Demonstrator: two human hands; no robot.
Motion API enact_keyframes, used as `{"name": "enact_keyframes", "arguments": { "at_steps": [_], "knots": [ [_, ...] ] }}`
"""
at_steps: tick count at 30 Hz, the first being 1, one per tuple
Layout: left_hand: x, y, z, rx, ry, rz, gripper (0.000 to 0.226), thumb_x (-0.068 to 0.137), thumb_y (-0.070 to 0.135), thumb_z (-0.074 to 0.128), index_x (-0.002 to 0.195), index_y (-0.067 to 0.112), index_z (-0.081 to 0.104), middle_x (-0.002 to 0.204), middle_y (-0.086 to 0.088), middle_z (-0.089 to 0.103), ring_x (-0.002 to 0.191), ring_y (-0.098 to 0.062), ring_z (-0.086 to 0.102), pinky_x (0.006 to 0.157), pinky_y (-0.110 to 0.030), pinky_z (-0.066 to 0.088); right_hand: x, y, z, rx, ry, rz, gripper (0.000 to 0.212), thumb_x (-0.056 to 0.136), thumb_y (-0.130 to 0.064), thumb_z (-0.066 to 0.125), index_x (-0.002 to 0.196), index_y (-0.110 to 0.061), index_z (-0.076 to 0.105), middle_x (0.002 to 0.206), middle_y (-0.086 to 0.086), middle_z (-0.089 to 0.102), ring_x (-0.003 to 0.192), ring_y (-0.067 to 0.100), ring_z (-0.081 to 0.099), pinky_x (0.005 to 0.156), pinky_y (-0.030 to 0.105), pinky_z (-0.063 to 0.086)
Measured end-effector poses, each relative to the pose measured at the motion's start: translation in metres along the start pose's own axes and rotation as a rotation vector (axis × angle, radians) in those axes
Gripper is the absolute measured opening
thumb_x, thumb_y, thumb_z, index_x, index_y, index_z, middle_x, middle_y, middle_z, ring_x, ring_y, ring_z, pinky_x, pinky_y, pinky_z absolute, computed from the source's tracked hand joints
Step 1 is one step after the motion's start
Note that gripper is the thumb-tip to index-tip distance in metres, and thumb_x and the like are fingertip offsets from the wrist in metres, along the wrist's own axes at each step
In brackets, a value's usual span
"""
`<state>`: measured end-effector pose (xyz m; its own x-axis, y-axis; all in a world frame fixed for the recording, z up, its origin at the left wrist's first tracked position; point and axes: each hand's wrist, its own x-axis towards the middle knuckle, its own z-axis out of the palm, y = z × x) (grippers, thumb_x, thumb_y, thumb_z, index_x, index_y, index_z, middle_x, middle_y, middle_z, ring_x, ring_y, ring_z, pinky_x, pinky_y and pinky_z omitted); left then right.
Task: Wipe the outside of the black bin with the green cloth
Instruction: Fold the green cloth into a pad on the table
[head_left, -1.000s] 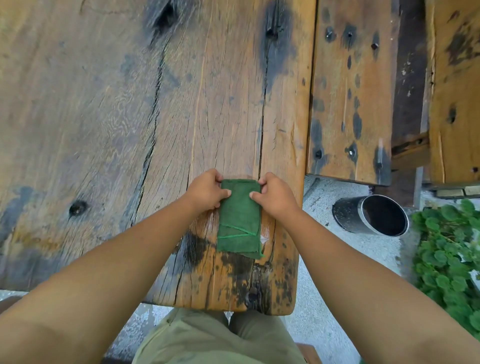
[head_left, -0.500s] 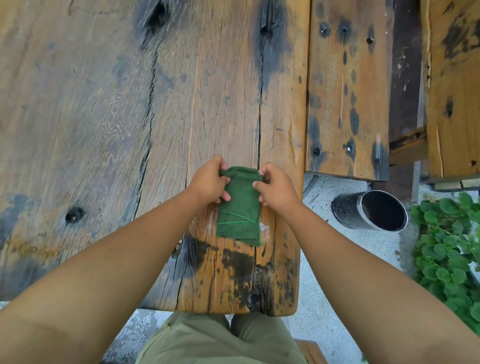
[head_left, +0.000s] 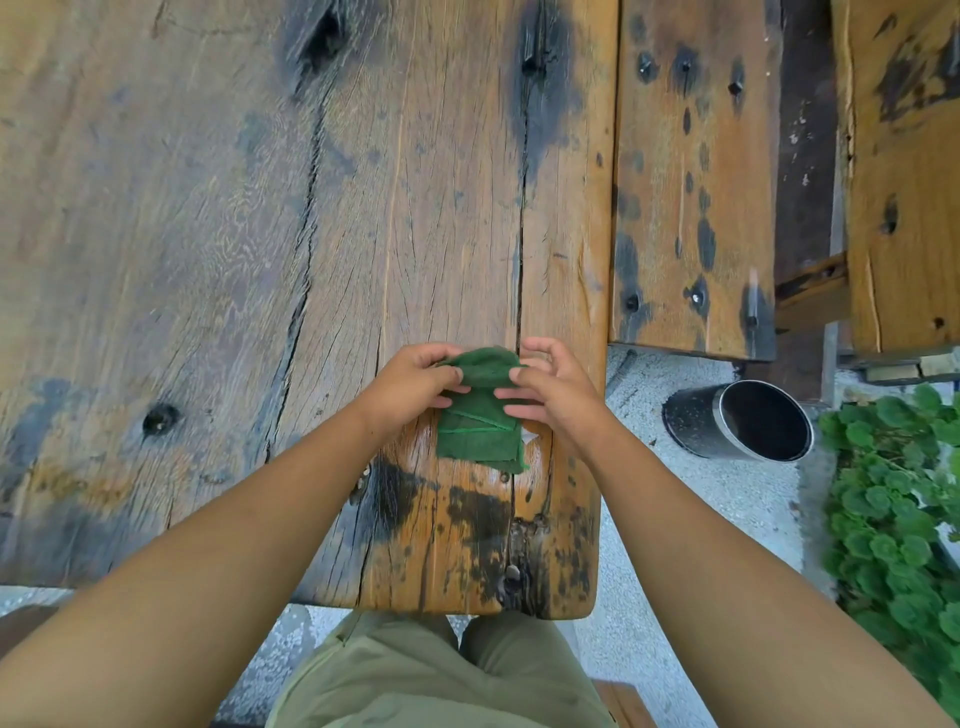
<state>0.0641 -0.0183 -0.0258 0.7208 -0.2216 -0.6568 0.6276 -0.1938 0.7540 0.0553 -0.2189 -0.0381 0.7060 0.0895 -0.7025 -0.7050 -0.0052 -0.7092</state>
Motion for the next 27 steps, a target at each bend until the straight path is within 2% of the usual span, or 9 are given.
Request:
{"name": "enact_keyframes", "arguments": {
  "at_steps": [2, 6, 8, 11, 13, 15, 18, 23, 27],
  "knots": [
    [-0.006, -0.006, 0.002, -0.014, -0.007, 0.015, 0.021, 0.097, 0.007, 0.053, 0.097, 0.017, 0.072, 0.106, -0.002, 0.070, 0.104, -0.019, 0.066, 0.088, -0.038, 0.056, -0.005, 0.002, 0.001, 0.066, -0.019, 0.040, 0.030, 0.100, -0.024, 0.059, 0.130, -0.023, 0.052, 0.124, 0.006, 0.063, 0.108, 0.031, 0.070, 0.085, 0.044, 0.061],
    [-0.014, -0.017, 0.008, -0.023, -0.051, 0.056, 0.026, 0.095, 0.025, 0.061, 0.086, 0.007, 0.077, 0.112, 0.000, 0.071, 0.108, -0.018, 0.065, 0.090, -0.034, 0.056, -0.014, 0.006, 0.005, -0.025, -0.039, 0.063, 0.030, 0.103, -0.038, 0.051, 0.116, -0.018, 0.069, 0.116, 0.011, 0.066, 0.109, 0.029, 0.069, 0.084, 0.044, 0.060],
    [-0.019, -0.022, 0.011, 0.000, -0.045, 0.062, 0.028, 0.095, 0.027, 0.061, 0.086, 0.006, 0.077, 0.105, -0.003, 0.074, 0.102, -0.022, 0.067, 0.087, -0.030, 0.054, -0.018, 0.009, 0.007, -0.089, -0.002, 0.023, 0.032, 0.103, -0.034, 0.052, 0.109, -0.012, 0.074, 0.109, 0.012, 0.072, 0.099, 0.027, 0.071, 0.080, 0.042, 0.058],
    [-0.024, -0.029, 0.014, 0.044, -0.027, 0.055, 0.023, 0.095, 0.025, 0.061, 0.092, 0.009, 0.077, 0.098, -0.007, 0.076, 0.097, -0.026, 0.070, 0.087, -0.037, 0.054, -0.023, 0.017, 0.008, -0.168, 0.090, -0.066, 0.024, 0.101, -0.019, 0.057, 0.094, -0.010, 0.078, 0.091, 0.002, 0.075, 0.084, 0.017, 0.069, 0.066, 0.023, 0.054],
    [-0.027, -0.034, 0.016, 0.014, -0.029, 0.055, 0.020, 0.096, 0.020, 0.060, 0.092, 0.008, 0.076, 0.087, 0.001, 0.076, 0.080, -0.011, 0.071, 0.071, -0.027, 0.059, -0.025, 0.024, 0.009, -0.179, 0.122, -0.102, 0.019, 0.100, -0.012, 0.058, 0.101, -0.012, 0.077, 0.093, -0.002, 0.073, 0.086, 0.011, 0.067, 0.068, 0.020, 0.053],
    [-0.032, -0.039, 0.019, 0.003, -0.010, 0.076, 0.019, 0.095, 0.016, 0.061, 0.088, 0.005, 0.074, 0.074, 0.010, 0.072, 0.061, 0.003, 0.063, 0.052, -0.011, 0.047, -0.027, 0.032, 0.012, -0.236, 0.149, -0.133, 0.019, 0.099, -0.012, 0.060, 0.113, -0.013, 0.073, 0.099, 0.007, 0.070, 0.089, 0.012, 0.065, 0.075, 0.027, 0.053],
    [-0.035, -0.048, 0.026, -0.025, 0.096, 0.082, 0.017, 0.093, 0.014, 0.064, 0.078, 0.009, 0.068, 0.067, 0.007, 0.066, 0.048, -0.001, 0.055, 0.043, -0.018, 0.043, -0.030, 0.044, 0.018, -0.445, 0.267, -0.169, 0.016, 0.095, -0.015, 0.066, 0.110, -0.018, 0.068, 0.110, 0.014, 0.063, 0.099, 0.019, 0.061, 0.087, 0.030, 0.051],
    [-0.031, -0.060, 0.038, 0.068, 0.275, 0.101, 0.013, 0.086, 0.008, 0.071, 0.084, 0.013, 0.059, 0.071, 0.005, 0.055, 0.061, -0.003, 0.053, 0.055, -0.013, 0.048, -0.037, 0.057, 0.029, -0.450, 0.345, -0.131, 0.041, 0.087, -0.015, 0.075, 0.119, -0.021, 0.050, 0.118, 0.008, 0.055, 0.103, 0.018, 0.059, 0.092, 0.037, 0.054],
    [-0.023, -0.066, 0.038, 0.172, 0.382, 0.121, 0.021, 0.085, 0.004, 0.069, 0.090, 0.020, 0.056, 0.094, -0.003, 0.057, 0.083, -0.016, 0.056, 0.077, -0.029, 0.054, -0.036, 0.064, 0.032, -0.325, 0.339, -0.084, 0.049, 0.089, -0.013, 0.073, 0.130, -0.018, 0.048, 0.100, 0.001, 0.062, 0.091, 0.017, 0.065, 0.078, 0.035, 0.058]
  ]
}}
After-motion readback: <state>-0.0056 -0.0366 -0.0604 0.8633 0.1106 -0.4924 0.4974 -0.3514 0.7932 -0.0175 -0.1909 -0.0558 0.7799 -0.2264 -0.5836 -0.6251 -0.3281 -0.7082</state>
